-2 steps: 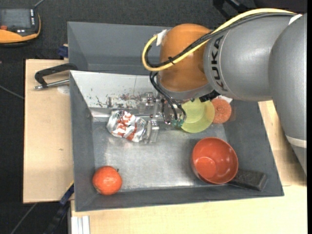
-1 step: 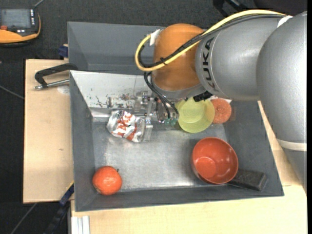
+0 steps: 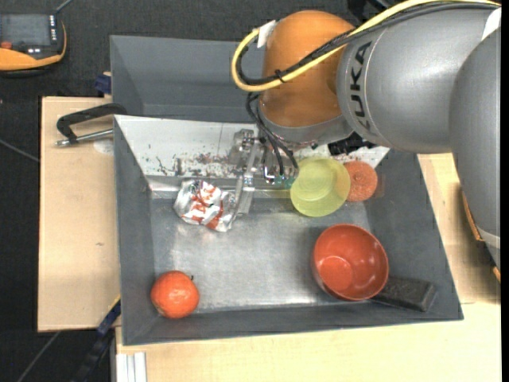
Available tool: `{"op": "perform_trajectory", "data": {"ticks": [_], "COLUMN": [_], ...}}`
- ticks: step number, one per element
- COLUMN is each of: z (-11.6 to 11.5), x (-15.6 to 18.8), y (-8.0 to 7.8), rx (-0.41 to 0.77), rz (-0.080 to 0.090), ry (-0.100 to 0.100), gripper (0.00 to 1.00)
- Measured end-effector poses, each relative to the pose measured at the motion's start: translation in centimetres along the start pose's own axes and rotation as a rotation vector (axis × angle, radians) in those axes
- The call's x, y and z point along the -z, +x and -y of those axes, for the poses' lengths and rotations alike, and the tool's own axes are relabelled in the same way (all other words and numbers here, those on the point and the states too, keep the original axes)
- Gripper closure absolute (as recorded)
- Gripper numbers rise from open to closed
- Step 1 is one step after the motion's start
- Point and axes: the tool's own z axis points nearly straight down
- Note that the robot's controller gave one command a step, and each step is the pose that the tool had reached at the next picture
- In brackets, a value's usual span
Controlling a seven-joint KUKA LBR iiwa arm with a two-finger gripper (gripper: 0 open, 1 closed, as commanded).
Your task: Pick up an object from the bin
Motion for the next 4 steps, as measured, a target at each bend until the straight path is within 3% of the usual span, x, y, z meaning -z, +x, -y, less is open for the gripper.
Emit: {"op": "perform_trajectory", "data": {"ticks": [1, 2, 3, 4], "z": [-2.2, -4.6, -4.9, -6.1], "x": [-1.3, 0.2, -3.0, -5.4], "y": [-0.3, 0.9, 0.0, 0.3], "rx": [-0.03, -0.179, -0.244, -0.279], "rz": [0.005, 0.01, 0.009, 0.008], "ry": [-0.004, -0.009, -0.011, -0.013], "gripper": [0.0, 0.0, 0.0, 0.0]}}
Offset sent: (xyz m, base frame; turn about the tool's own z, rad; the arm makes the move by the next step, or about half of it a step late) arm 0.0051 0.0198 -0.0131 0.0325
